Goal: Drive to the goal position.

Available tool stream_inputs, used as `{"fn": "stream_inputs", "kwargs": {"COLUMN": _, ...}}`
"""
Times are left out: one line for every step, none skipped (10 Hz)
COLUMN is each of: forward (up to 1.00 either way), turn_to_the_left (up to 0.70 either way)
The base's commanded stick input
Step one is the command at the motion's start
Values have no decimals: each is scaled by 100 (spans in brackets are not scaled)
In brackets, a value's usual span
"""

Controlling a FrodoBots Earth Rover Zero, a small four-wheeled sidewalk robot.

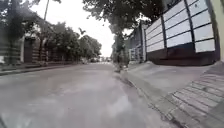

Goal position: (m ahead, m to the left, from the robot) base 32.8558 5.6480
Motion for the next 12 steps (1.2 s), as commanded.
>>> {"fn": "stream_inputs", "kwargs": {"forward": 100, "turn_to_the_left": 12}}
{"fn": "stream_inputs", "kwargs": {"forward": 100, "turn_to_the_left": 10}}
{"fn": "stream_inputs", "kwargs": {"forward": 100, "turn_to_the_left": 10}}
{"fn": "stream_inputs", "kwargs": {"forward": 100, "turn_to_the_left": 0}}
{"fn": "stream_inputs", "kwargs": {"forward": 100, "turn_to_the_left": 0}}
{"fn": "stream_inputs", "kwargs": {"forward": 100, "turn_to_the_left": 0}}
{"fn": "stream_inputs", "kwargs": {"forward": 100, "turn_to_the_left": 0}}
{"fn": "stream_inputs", "kwargs": {"forward": 100, "turn_to_the_left": 0}}
{"fn": "stream_inputs", "kwargs": {"forward": 100, "turn_to_the_left": 0}}
{"fn": "stream_inputs", "kwargs": {"forward": 100, "turn_to_the_left": 2}}
{"fn": "stream_inputs", "kwargs": {"forward": 100, "turn_to_the_left": 6}}
{"fn": "stream_inputs", "kwargs": {"forward": 100, "turn_to_the_left": 6}}
